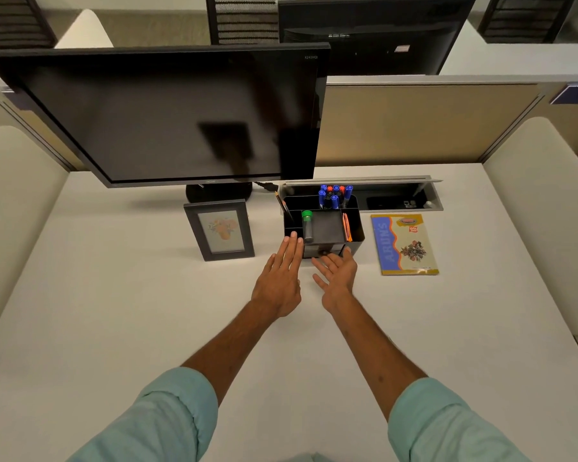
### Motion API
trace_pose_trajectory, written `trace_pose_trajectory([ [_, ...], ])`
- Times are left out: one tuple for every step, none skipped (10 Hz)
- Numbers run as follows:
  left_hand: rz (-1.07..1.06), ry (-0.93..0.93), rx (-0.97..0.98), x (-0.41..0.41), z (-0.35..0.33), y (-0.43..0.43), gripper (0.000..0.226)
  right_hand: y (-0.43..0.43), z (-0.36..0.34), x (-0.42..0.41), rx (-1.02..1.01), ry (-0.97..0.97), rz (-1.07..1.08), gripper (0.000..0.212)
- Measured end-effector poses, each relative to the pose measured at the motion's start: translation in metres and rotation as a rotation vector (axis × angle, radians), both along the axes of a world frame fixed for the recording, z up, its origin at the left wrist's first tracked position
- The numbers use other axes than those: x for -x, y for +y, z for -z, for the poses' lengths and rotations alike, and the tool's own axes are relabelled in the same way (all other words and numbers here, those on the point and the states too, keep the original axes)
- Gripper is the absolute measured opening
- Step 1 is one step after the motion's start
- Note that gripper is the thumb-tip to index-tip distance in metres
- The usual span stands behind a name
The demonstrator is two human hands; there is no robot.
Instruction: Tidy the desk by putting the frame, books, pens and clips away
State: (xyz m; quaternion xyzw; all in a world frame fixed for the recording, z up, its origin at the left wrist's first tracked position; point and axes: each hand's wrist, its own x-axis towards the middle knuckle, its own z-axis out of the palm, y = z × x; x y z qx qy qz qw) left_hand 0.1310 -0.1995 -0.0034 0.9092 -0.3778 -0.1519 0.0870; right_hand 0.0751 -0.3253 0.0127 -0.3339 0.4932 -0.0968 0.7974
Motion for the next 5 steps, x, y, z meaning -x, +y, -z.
trace_pose_trajectory([
  [0.017, 0.007, -0.016, -0.001, -0.003, 0.001, 0.089, -0.001, 0.001, 0.004, 0.016, 0.014, -0.02, 0.066],
  [0.039, -0.009, -0.035, -0.002, -0.005, 0.003, 0.091, -0.003, 0.003, 0.01, 0.075, 0.02, -0.098, 0.055],
  [0.043, -0.018, -0.042, -0.001, -0.01, 0.004, 0.092, -0.006, 0.001, 0.016, 0.245, 0.098, -0.287, 0.047],
  [0.01, -0.062, 0.009, 0.009, -0.012, 0.007, 0.089, -0.006, 0.001, 0.03, 0.598, 0.242, -0.603, 0.05],
  [-0.062, -0.114, 0.037, 0.027, -0.007, 0.012, 0.085, -0.007, 0.007, 0.054, 0.968, 0.351, -0.888, 0.056],
])
